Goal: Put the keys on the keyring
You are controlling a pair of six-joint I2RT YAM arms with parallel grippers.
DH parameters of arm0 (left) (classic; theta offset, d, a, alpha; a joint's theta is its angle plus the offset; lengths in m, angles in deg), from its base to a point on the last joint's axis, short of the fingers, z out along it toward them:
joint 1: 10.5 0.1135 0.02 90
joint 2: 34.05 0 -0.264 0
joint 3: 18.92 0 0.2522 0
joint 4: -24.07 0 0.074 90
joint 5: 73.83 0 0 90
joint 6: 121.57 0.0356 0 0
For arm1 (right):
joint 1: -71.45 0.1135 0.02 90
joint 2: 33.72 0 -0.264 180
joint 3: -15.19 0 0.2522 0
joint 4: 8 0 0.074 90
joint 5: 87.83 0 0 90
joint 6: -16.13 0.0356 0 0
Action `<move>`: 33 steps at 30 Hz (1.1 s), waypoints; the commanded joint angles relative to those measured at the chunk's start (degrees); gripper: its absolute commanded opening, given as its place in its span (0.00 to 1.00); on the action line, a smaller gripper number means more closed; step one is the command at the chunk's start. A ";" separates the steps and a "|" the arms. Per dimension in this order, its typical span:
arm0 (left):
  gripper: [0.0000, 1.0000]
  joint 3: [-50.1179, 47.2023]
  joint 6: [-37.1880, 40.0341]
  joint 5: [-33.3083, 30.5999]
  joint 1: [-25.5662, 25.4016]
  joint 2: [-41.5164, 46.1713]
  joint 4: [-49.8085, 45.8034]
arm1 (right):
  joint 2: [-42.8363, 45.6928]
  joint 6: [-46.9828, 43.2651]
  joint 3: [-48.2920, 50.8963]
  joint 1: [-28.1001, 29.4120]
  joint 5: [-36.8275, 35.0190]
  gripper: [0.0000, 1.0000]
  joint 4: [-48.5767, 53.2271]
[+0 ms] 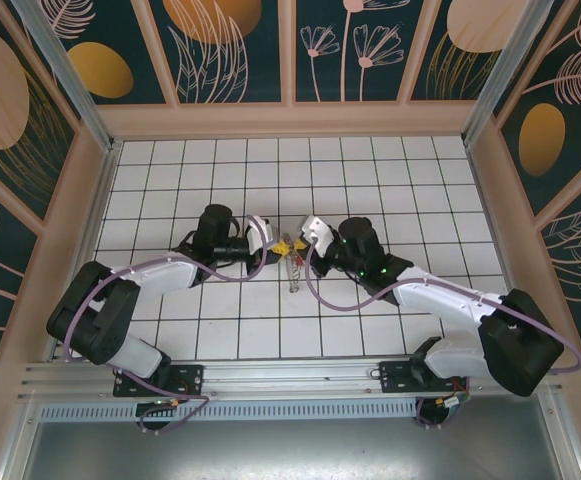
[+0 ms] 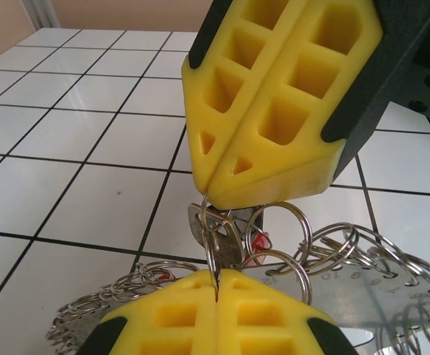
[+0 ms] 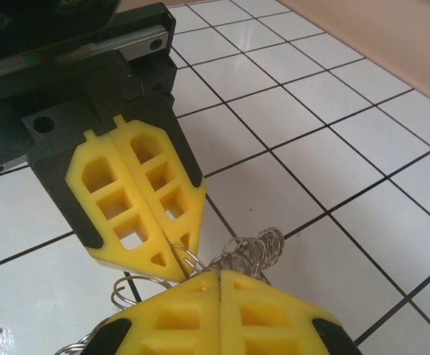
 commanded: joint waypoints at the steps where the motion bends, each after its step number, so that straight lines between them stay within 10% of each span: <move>1: 0.00 -1.90 -3.29 -0.07 0.01 -0.83 4.48 | -0.06 -0.15 -2.37 -0.29 -4.21 0.00 -2.74; 33: 0.19 4.21 -1.86 -0.16 -0.01 -0.79 -1.76 | -1.27 -3.60 -6.16 1.21 4.26 0.00 2.75</move>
